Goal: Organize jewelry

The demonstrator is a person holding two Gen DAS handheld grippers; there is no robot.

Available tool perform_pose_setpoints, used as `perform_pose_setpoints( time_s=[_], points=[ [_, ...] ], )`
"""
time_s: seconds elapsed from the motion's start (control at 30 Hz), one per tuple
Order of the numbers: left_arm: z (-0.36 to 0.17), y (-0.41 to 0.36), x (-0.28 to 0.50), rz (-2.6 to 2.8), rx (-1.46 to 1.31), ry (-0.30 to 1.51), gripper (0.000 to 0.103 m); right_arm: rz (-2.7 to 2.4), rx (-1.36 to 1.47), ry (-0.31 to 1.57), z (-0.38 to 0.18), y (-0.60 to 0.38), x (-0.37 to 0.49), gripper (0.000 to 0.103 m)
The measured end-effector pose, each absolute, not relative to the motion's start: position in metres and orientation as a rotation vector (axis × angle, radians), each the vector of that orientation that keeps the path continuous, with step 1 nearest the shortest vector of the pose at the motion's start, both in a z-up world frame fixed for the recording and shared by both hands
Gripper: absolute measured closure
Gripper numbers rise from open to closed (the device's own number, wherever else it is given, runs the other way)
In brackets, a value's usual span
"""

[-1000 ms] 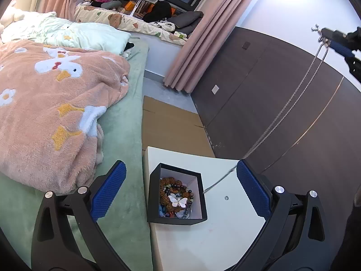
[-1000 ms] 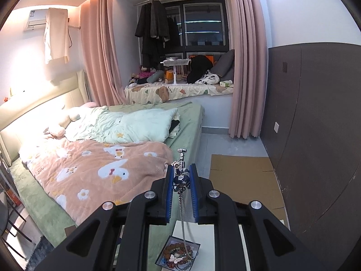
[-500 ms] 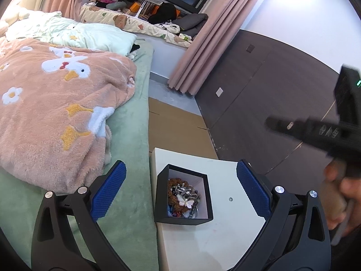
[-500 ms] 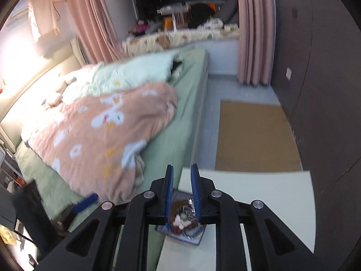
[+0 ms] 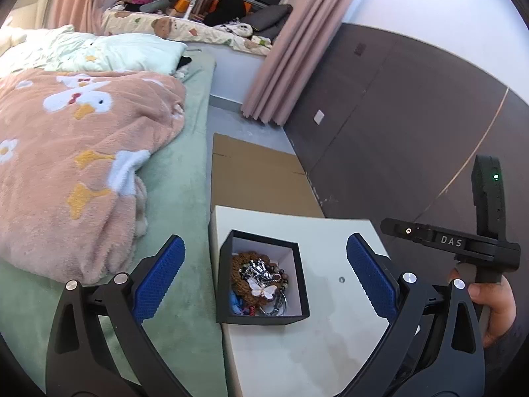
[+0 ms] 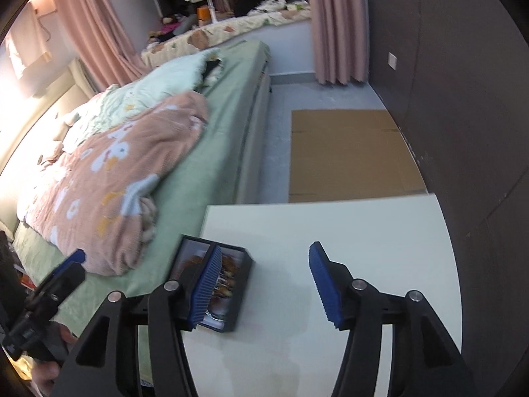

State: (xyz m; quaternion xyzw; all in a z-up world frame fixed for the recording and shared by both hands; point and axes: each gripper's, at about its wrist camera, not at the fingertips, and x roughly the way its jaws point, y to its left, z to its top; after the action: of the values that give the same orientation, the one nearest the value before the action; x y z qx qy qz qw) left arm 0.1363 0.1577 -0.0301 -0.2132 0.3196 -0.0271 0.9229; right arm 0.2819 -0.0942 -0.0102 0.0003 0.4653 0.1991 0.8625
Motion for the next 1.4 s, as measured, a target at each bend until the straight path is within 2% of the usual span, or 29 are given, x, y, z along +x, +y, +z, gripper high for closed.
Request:
perform_pose_setpoints(
  time_s=[0.23, 0.47, 0.73, 0.9, 1.07, 1.4],
  points=[
    [-0.039, 0.133, 0.150, -0.074, -0.389, 0.706, 0.005, 0.388, 0.012, 1.056, -0.056, -0.134, 0.299, 0.049],
    [-0.053, 0.118, 0.166, -0.070, -0.361, 0.778, 0.005, 0.368, 0.027, 1.168, -0.115, -0.150, 0.315, 0.064],
    [-0.071, 0.110, 0.184, -0.055, -0.338, 0.849, 0.005, 0.354, -0.023, 1.251, -0.157, -0.137, 0.323, 0.069],
    [-0.071, 0.106, 0.187, -0.065, -0.344, 0.851, 0.005, 0.319, -0.054, 1.270, -0.169, -0.133, 0.327, 0.076],
    [-0.068, 0.105, 0.184, -0.071, -0.333, 0.845, 0.005, 0.277, -0.111, 1.275, -0.178, -0.124, 0.329, 0.090],
    [-0.059, 0.127, 0.168, -0.052, -0.367, 0.819, 0.005, 0.324, -0.064, 1.208, -0.147, -0.116, 0.311, 0.091]
  ],
)
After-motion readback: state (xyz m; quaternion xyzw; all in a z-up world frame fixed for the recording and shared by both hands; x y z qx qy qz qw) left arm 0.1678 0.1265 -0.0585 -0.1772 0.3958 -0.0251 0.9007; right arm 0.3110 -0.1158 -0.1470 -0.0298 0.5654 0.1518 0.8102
